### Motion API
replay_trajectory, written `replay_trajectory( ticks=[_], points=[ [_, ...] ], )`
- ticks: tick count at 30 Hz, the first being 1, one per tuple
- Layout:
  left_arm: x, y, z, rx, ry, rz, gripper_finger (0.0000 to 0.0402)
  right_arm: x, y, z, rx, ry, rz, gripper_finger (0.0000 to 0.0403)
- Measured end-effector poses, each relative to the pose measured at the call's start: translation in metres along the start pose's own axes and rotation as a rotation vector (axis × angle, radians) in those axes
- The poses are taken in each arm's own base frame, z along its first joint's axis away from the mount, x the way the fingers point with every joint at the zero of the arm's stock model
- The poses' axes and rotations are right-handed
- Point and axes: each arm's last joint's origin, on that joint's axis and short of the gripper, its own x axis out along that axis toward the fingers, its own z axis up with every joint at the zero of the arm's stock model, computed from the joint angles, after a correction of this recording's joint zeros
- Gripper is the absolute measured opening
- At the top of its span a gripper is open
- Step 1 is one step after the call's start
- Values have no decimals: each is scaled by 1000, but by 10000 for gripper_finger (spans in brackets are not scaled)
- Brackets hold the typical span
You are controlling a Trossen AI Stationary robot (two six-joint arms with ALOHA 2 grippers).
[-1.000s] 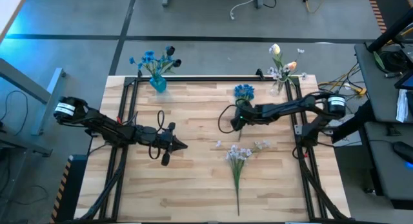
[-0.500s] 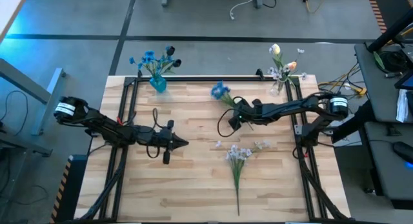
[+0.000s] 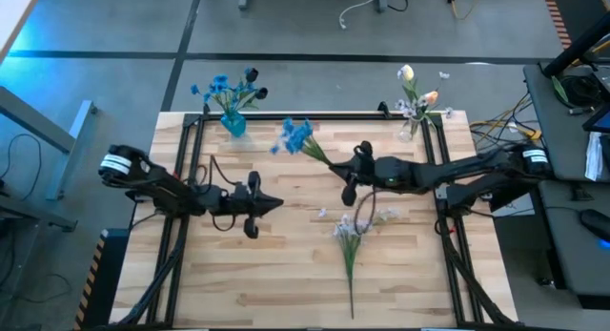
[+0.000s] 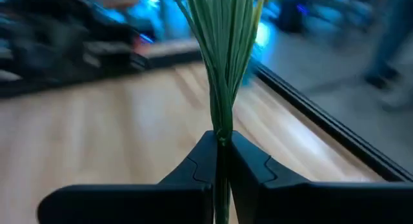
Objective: Sort flowers into vase by color
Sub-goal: Put the blue flowers into the blue vase
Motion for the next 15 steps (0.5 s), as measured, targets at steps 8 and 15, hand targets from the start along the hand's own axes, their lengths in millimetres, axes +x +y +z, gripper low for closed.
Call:
replay_trajectory(
  ticks=[8, 15],
  points=[
    [44, -4, 9, 103, -88, -3, 9, -6, 12, 24, -55, -285, 232, 18],
    [68, 11, 29, 121, -181, 43, 70, 2, 19, 22, -82, -332, 299, 18]
  ],
)
